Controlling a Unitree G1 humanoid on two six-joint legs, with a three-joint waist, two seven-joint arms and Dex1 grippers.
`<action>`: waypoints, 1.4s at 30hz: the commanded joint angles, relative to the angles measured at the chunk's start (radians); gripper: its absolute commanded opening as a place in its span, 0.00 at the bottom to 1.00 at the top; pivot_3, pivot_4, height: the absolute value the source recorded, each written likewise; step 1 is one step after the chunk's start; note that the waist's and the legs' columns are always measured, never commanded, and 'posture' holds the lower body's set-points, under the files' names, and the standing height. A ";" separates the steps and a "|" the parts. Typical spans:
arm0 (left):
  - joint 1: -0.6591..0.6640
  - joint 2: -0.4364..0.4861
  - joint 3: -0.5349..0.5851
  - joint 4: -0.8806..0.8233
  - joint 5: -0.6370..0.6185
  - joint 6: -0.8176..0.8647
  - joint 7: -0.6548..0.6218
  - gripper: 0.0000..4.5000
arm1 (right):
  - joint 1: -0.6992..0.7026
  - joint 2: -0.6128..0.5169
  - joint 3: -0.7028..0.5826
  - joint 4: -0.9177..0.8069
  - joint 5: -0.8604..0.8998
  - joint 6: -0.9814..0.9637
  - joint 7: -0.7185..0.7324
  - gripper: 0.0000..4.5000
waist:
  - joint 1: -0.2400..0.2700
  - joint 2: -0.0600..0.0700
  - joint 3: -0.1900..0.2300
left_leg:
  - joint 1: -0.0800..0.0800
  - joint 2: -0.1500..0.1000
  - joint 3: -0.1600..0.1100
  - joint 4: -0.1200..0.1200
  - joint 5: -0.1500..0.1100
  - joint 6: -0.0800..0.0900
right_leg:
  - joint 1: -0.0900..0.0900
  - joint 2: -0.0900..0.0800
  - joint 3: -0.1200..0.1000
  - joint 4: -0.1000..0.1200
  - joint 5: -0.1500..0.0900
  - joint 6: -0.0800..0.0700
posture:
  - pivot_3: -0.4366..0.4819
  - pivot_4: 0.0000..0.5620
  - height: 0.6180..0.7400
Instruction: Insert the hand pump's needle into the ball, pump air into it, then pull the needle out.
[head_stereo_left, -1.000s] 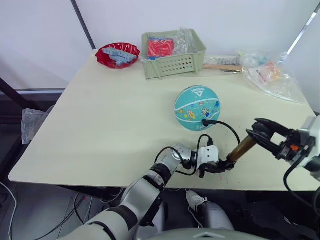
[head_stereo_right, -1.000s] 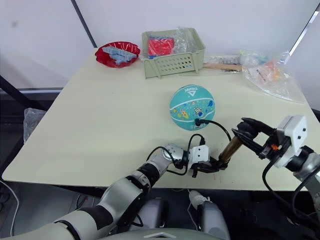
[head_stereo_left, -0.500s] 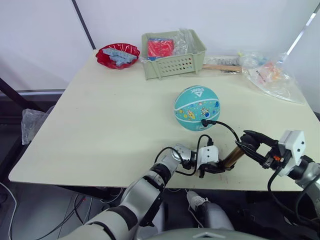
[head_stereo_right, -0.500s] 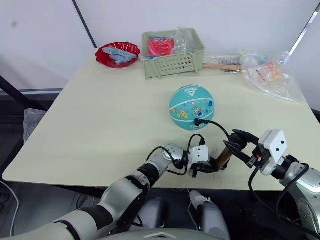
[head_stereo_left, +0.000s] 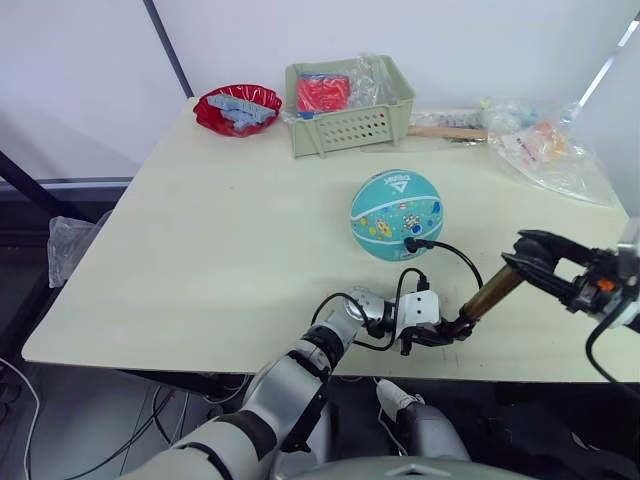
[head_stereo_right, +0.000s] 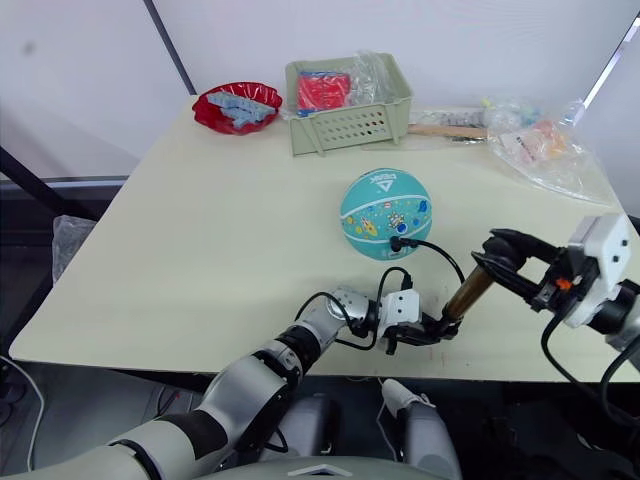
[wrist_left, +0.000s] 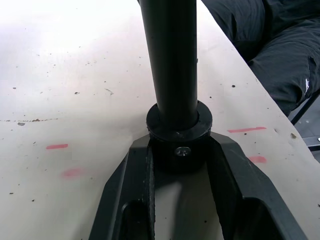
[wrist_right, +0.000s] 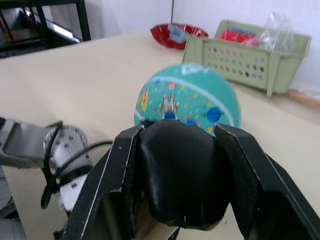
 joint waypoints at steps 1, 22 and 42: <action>0.036 0.014 -0.041 0.072 0.059 0.044 -0.011 0.23 | -0.085 -0.073 -0.167 -0.026 0.147 0.040 -0.031 0.38 | 0.000 0.002 0.001 | 0.000 0.000 0.000 0.000 0.000 0.000 | 0.000 0.000 0.000 0.000 0.000 0.000 | 0.48 0.27 0.98; 0.043 0.024 -0.040 0.068 0.057 0.040 -0.016 0.23 | -0.008 -0.051 -0.028 -0.015 0.029 0.057 0.011 0.38 | -0.002 -0.001 0.001 | 0.001 0.001 0.000 0.000 0.000 0.000 | 0.001 0.001 0.001 0.000 0.001 0.005 | 0.48 0.27 0.98; 0.044 0.021 -0.038 0.063 0.054 0.044 -0.014 0.23 | 0.096 0.170 0.300 0.128 -0.368 -0.298 0.029 0.38 | -0.003 -0.006 -0.009 | 0.003 0.001 0.000 0.000 0.000 0.000 | 0.001 0.002 0.000 0.001 -0.001 0.001 | 0.48 0.27 0.98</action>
